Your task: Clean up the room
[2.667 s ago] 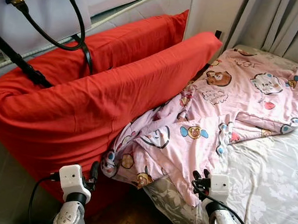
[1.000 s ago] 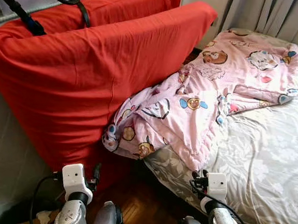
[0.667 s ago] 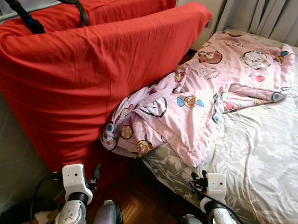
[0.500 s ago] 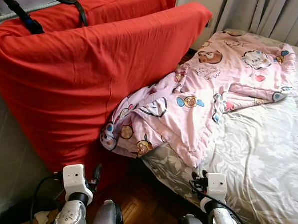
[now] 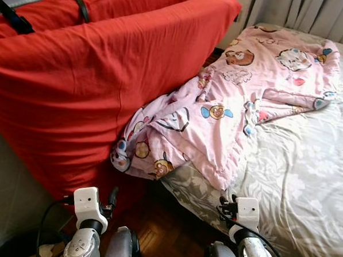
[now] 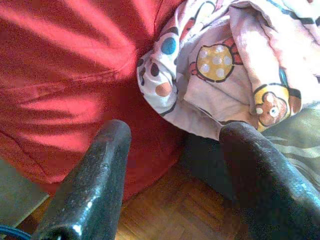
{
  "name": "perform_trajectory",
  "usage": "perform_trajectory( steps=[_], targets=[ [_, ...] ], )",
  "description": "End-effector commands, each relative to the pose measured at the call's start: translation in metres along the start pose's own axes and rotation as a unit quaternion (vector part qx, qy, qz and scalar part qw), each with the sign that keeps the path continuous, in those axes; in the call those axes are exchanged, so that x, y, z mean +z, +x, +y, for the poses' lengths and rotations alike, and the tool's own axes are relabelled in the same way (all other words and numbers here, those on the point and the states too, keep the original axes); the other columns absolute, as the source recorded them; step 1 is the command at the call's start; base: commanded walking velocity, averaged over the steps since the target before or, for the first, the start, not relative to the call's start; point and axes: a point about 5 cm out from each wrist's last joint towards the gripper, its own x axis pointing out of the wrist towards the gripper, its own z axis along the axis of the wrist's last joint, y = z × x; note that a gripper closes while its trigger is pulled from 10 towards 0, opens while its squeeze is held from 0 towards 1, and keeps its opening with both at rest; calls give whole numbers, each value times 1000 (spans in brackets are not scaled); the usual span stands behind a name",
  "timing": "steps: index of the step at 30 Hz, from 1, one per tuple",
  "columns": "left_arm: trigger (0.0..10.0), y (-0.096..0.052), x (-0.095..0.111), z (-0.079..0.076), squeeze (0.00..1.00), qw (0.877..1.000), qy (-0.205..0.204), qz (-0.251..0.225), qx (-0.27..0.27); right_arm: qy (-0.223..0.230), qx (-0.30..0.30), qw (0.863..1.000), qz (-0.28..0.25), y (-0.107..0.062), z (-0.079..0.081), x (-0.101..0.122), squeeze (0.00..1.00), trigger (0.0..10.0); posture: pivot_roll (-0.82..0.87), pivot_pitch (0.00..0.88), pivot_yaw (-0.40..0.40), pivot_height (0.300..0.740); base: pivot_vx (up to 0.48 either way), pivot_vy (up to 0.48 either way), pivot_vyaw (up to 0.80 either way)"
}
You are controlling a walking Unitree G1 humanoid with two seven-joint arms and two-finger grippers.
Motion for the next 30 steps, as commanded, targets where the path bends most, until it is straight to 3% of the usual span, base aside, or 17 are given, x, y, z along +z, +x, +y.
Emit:
perform_trajectory(
  steps=[1,9,18,30],
  targets=[
    [10000,-2,-4,5,0,1000,0,9,5,4,-2,1000,6,-2,1,-4,0,10000,-115,145,32,611,0,0,0],
    [10000,-1,-5,5,0,1000,5,12,1,-9,14,1000,-2,-2,5,-2,0,10000,-113,144,35,611,0,0,0],
    [10000,0,-5,5,0,1000,4,12,-1,-6,15,1000,-1,-2,6,-3,0,10000,-114,142,36,611,0,0,661],
    [10000,1,-6,4,0,1000,3,12,-2,0,9,1000,4,-1,5,-3,0,10000,-114,140,37,611,0,0,0]
  ],
)
